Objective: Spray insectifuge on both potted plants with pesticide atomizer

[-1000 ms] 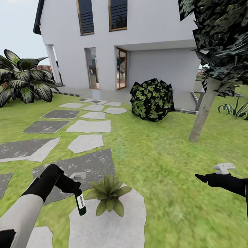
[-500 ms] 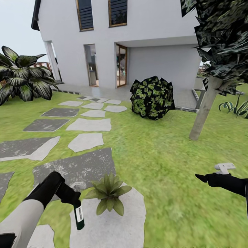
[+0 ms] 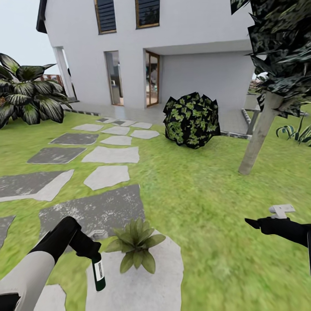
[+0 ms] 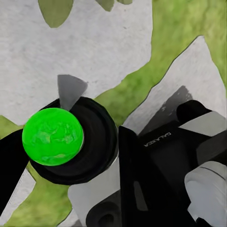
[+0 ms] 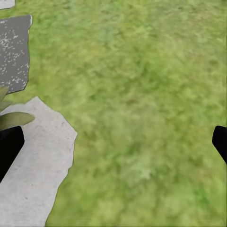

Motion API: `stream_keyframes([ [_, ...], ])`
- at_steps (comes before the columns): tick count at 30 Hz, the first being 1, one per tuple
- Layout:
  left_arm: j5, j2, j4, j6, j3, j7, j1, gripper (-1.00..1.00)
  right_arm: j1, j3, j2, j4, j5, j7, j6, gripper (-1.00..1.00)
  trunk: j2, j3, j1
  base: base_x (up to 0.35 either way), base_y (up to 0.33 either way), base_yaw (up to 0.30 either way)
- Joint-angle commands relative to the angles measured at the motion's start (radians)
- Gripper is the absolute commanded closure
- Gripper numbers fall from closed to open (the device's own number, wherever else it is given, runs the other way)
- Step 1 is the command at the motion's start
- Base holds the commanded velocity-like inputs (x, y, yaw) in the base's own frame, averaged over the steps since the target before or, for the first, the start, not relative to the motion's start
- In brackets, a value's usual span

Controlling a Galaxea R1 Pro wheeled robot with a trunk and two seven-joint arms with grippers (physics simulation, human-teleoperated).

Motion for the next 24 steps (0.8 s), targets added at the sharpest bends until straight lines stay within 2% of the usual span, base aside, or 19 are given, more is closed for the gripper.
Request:
stream_keyframes([
  [1, -0.011, -0.001, -0.001, 0.007, 0.003, -0.010, 0.000, 1.00, -0.001, -0.001, 0.000, -0.001, 0.009, 0.010, 0.004, -1.00, 0.000, -0.001, 0.000, 0.307, 0.000, 0.000],
  [14, -0.022, 0.009, -0.001, 0.002, 0.002, -0.008, 0.000, 1.00, -0.001, -0.002, 0.000, -0.001, 0.008, 0.010, 0.002, -1.00, 0.000, -0.008, 0.000, 0.295, 0.000, 0.000],
  [17, -0.061, 0.007, 0.000, 0.002, 0.001, -0.008, 0.000, 1.00, -0.001, -0.002, 0.000, 0.000, 0.008, 0.010, 0.002, -1.00, 0.000, -0.008, 0.000, 0.069, 0.000, 0.000],
  [19, -0.100, 0.005, 0.000, 0.002, 0.001, -0.009, 0.000, 1.00, -0.002, -0.003, -0.001, 0.000, 0.008, 0.010, 0.004, -1.00, 0.000, -0.009, 0.000, 0.026, 0.000, 0.000],
  [24, -0.131, 0.008, 0.002, -0.002, -0.008, -0.010, 0.000, 1.00, -0.003, -0.002, 0.001, 0.000, 0.007, 0.011, 0.006, -1.00, 0.000, -0.010, 0.000, 0.009, 0.000, -0.047],
])
